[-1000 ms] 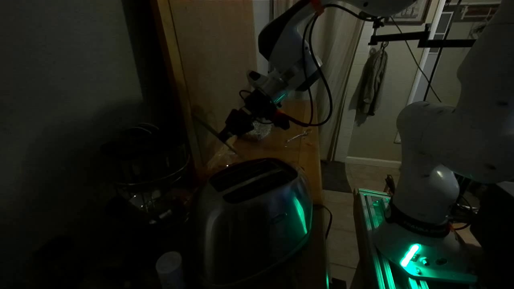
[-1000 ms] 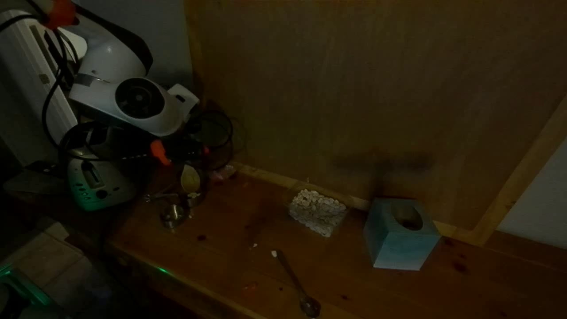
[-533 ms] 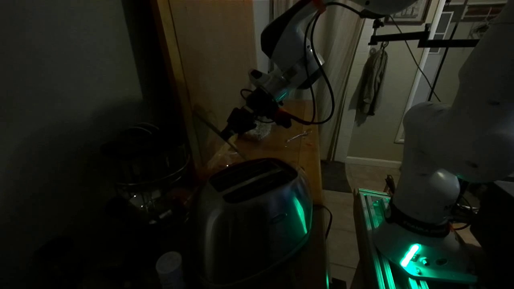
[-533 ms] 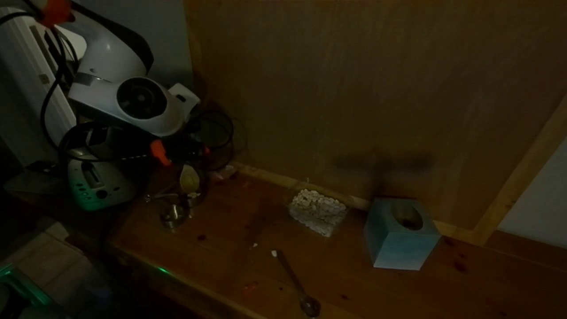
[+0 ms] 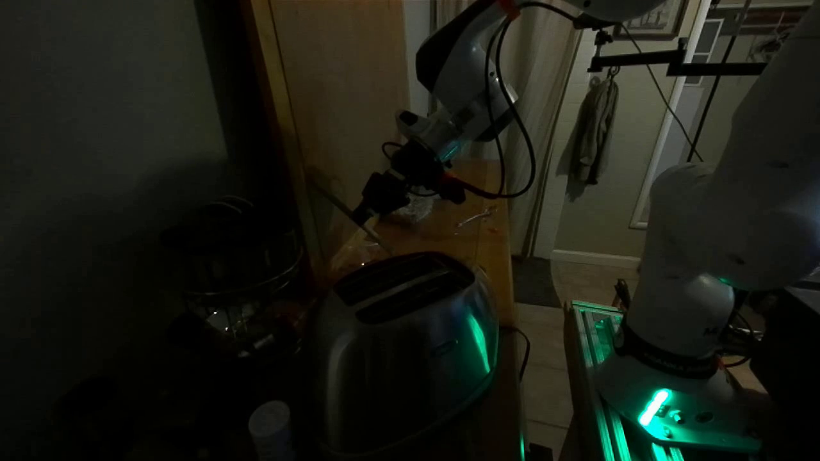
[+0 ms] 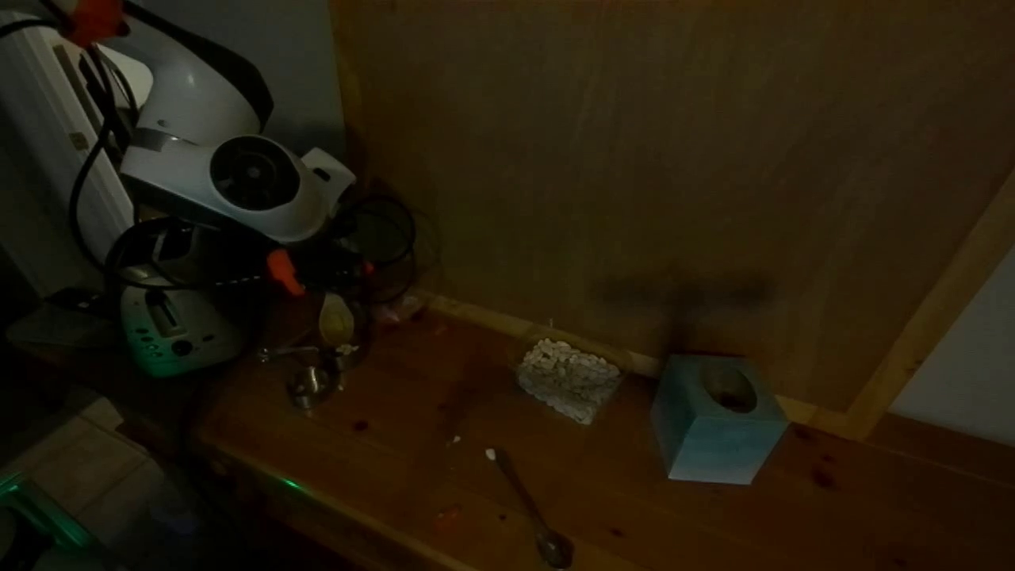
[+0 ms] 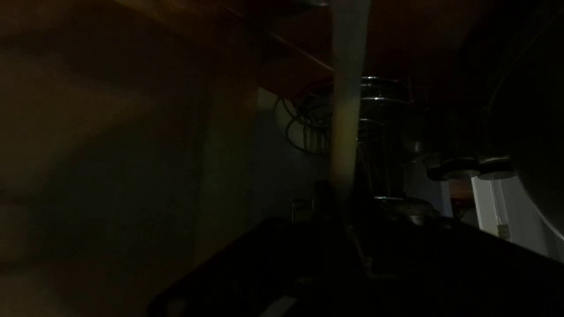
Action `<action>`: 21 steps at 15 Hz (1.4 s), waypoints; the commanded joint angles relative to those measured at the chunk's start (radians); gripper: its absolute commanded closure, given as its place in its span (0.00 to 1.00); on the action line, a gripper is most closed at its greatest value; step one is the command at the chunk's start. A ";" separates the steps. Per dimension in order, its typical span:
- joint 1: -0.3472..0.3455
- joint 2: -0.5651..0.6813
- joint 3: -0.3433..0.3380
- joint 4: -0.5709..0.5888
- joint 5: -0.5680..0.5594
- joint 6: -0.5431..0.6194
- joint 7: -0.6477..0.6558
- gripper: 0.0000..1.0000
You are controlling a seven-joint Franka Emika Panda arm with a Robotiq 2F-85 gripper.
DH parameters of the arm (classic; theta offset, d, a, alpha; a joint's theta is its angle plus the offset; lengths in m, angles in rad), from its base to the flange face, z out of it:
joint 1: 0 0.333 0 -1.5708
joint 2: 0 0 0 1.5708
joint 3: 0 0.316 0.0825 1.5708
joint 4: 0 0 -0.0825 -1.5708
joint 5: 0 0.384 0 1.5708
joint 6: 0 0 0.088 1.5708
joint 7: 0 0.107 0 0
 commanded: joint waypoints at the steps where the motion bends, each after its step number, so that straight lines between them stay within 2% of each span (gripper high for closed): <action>1: -0.042 0.004 0.024 0.006 0.000 -0.028 0.004 0.94; 3: -0.049 0.007 0.029 0.011 0.015 -0.010 -0.002 0.94; 4: -0.052 -0.003 0.019 0.006 0.004 -0.062 -0.006 0.95; 10: -0.079 -0.003 0.016 0.010 0.027 -0.077 -0.020 0.94; 11: -0.085 -0.010 0.006 0.008 0.017 -0.119 -0.020 0.94; 12: -0.087 -0.006 0.014 0.009 0.030 -0.087 -0.027 0.95; 21: -0.133 -0.023 -0.031 0.007 0.045 -0.249 -0.075 0.95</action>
